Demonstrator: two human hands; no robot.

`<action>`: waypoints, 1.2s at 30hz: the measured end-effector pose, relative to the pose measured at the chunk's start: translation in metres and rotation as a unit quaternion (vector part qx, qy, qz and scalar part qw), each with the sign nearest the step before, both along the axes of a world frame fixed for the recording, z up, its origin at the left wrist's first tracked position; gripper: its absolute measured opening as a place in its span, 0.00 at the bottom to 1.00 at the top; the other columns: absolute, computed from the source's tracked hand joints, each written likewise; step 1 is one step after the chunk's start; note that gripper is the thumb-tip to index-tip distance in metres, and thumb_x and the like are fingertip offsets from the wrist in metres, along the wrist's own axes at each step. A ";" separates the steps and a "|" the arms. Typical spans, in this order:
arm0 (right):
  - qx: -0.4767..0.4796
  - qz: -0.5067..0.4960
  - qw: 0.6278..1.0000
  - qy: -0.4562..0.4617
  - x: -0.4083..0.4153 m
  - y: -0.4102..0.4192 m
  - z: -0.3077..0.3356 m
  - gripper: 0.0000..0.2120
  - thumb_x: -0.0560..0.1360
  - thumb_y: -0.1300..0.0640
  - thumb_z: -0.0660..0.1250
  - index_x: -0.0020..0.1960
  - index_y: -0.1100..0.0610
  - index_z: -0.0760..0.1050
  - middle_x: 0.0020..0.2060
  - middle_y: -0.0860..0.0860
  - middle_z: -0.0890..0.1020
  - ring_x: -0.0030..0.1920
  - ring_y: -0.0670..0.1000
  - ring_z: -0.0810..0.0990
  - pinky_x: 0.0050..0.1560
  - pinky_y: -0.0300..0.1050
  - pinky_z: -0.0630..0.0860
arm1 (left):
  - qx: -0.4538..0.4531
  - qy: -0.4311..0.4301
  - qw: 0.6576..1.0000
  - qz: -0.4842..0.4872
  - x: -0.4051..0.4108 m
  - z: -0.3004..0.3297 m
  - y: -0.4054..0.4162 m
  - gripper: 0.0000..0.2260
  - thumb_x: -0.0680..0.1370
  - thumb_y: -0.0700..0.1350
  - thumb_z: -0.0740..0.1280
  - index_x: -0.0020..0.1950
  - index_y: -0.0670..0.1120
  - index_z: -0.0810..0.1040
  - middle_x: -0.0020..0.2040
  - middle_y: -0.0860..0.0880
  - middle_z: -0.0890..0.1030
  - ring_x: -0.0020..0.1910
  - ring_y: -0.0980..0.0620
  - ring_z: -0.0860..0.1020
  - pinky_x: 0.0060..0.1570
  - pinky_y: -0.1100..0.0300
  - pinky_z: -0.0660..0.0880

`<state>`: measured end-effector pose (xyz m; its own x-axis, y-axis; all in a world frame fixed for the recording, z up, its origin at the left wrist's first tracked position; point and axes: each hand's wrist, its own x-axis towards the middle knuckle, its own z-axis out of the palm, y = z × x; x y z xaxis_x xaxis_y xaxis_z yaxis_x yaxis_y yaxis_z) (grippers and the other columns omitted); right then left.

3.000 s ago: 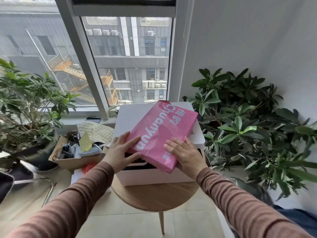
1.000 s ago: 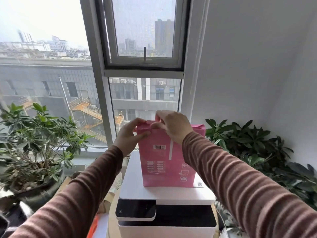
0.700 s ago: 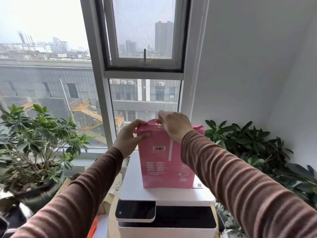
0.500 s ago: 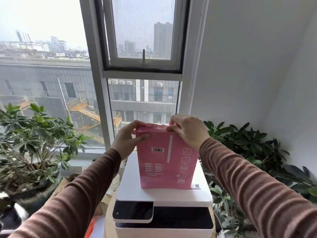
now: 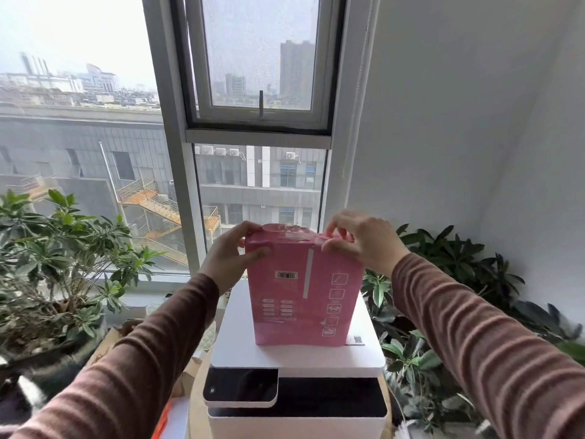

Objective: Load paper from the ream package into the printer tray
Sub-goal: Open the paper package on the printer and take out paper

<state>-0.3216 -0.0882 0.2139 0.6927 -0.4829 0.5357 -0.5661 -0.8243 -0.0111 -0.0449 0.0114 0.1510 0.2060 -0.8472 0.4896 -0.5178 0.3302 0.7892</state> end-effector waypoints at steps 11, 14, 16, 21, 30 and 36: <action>0.101 -0.108 0.989 0.000 0.014 -0.003 0.026 0.11 0.81 0.45 0.62 0.50 0.51 0.78 0.39 0.46 0.81 0.41 0.52 0.81 0.47 0.52 0.79 | 0.015 -0.003 1.000 -0.026 -0.009 0.010 0.008 0.21 0.73 0.41 0.76 0.63 0.53 0.76 0.58 0.52 0.81 0.58 0.47 0.80 0.58 0.50 0.81; 0.055 -0.129 0.990 -0.013 0.029 -0.005 0.020 0.10 0.83 0.51 0.59 0.52 0.54 0.76 0.40 0.51 0.83 0.40 0.56 0.81 0.45 0.54 0.80 | -0.085 -0.200 0.973 0.082 -0.015 0.015 0.009 0.32 0.72 0.43 0.76 0.73 0.51 0.68 0.66 0.48 0.72 0.65 0.48 0.71 0.65 0.51 0.71; 0.112 -0.120 0.986 -0.030 0.031 -0.011 0.017 0.10 0.83 0.51 0.59 0.51 0.55 0.76 0.42 0.52 0.84 0.41 0.56 0.81 0.46 0.54 0.79 | -0.147 -0.344 0.919 0.122 -0.020 0.025 0.010 0.30 0.71 0.47 0.74 0.71 0.50 0.70 0.63 0.47 0.73 0.62 0.47 0.69 0.62 0.49 0.71; 0.219 -0.092 0.968 -0.075 0.026 -0.021 0.021 0.11 0.81 0.48 0.64 0.49 0.54 0.79 0.39 0.49 0.82 0.43 0.55 0.80 0.48 0.55 0.78 | -0.022 -0.490 0.869 0.070 -0.035 0.042 0.003 0.30 0.74 0.56 0.69 0.75 0.54 0.68 0.67 0.52 0.76 0.65 0.48 0.72 0.66 0.48 0.65; -0.041 0.048 0.997 -0.033 0.030 0.025 0.030 0.12 0.77 0.51 0.71 0.57 0.55 0.78 0.47 0.50 0.83 0.43 0.48 0.80 0.47 0.48 0.82 | -0.042 -0.514 0.843 0.150 -0.047 0.050 -0.001 0.18 0.71 0.55 0.72 0.56 0.52 0.73 0.53 0.53 0.80 0.55 0.47 0.78 0.63 0.48 0.67; -0.084 -0.007 0.992 0.092 0.013 0.020 0.020 0.09 0.78 0.56 0.68 0.59 0.53 0.76 0.48 0.48 0.81 0.42 0.49 0.77 0.44 0.48 0.80 | -0.127 -0.497 0.834 0.203 -0.046 0.035 0.002 0.10 0.71 0.45 0.72 0.49 0.50 0.74 0.46 0.52 0.83 0.45 0.45 0.80 0.57 0.48 0.65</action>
<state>-0.3082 -0.0682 0.2339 0.7797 -0.4076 0.4753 -0.5574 -0.7977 0.2302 -0.0908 0.0137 0.1861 -0.1648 -0.6495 0.7423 -0.9843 0.0597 -0.1663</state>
